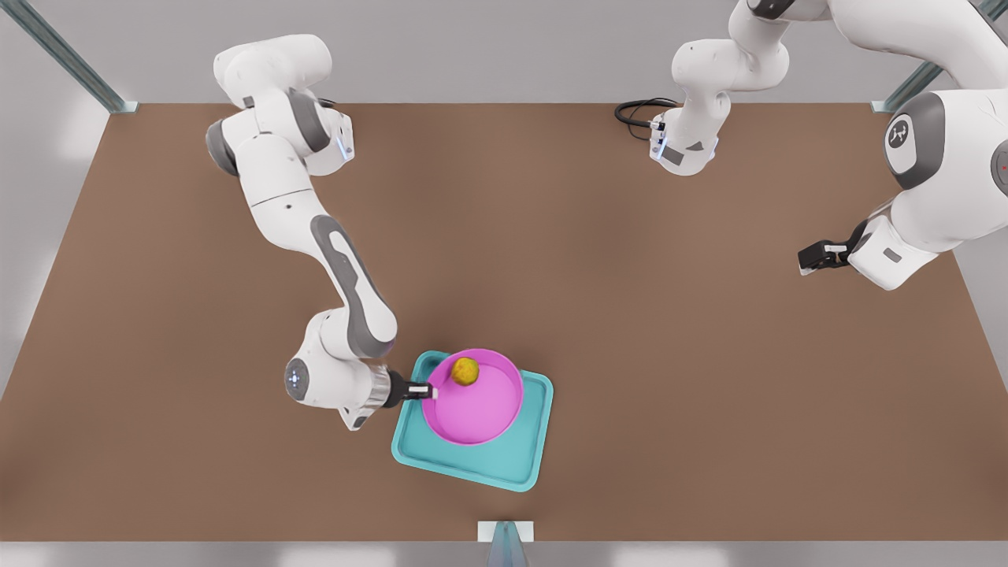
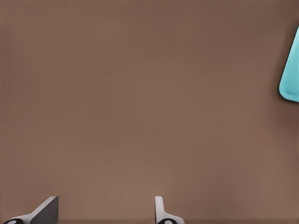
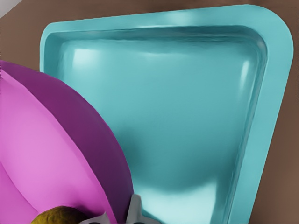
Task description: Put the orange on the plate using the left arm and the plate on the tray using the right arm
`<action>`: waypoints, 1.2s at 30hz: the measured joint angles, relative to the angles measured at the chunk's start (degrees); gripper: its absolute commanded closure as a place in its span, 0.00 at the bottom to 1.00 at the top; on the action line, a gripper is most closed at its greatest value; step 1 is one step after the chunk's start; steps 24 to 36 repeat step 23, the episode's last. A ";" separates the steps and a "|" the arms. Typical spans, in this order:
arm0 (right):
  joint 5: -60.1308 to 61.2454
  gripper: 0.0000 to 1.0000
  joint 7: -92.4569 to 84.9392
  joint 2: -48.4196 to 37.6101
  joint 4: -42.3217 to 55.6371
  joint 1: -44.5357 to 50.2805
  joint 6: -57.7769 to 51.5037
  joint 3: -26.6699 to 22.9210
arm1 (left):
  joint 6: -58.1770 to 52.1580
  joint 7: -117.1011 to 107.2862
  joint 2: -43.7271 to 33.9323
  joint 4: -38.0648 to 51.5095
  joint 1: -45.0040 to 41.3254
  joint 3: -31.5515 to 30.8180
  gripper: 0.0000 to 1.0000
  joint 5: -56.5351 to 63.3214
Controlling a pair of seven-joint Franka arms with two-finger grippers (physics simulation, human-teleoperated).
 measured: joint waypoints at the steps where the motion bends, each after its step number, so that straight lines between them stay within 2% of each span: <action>1: 0.05 0.79 0.33 0.70 0.60 -0.12 0.67 -0.08 | -0.01 0.02 -0.01 0.00 0.00 0.00 0.00 0.00; 4: 0.16 0.79 1.19 1.54 1.08 -0.63 2.41 -0.17 | -0.26 0.08 -0.08 0.07 0.00 0.00 0.00 0.00; 5: 0.10 0.26 1.49 1.61 1.11 -0.75 2.82 -0.18 | -0.33 0.10 -0.08 0.08 0.00 0.00 0.00 0.00; 6: 0.01 0.00 1.79 1.54 0.97 -0.76 3.19 -0.18 | -0.38 0.12 -0.09 0.07 0.03 0.00 0.00 0.00; 10: -0.06 0.00 2.83 -0.23 0.36 -0.52 4.00 -0.13 | -0.58 0.18 -0.02 0.00 0.01 0.00 0.00 0.00; 13: -1.52 0.00 3.55 -10.10 -7.36 -1.53 1.13 -1.27 | -1.07 0.21 0.06 0.02 0.01 0.00 0.00 0.00; 19: -34.21 0.00 0.67 -39.76 -10.26 -11.77 -26.03 -7.91 | -3.80 0.30 1.31 0.11 0.07 0.17 0.00 0.76; 21: -39.57 0.00 -0.66 -44.58 -10.47 -12.70 -32.23 -8.35 | -4.47 0.32 1.64 0.22 0.13 0.21 0.00 0.96; 23: -42.49 0.00 -1.86 -45.95 -10.58 -13.18 -36.70 -8.41 | -5.03 0.34 1.65 0.25 0.09 0.19 0.00 1.08; 36: -42.49 0.00 -1.86 -45.95 -10.58 -13.18 -36.70 -8.41 | -5.03 0.34 1.65 0.25 0.09 0.19 0.00 1.08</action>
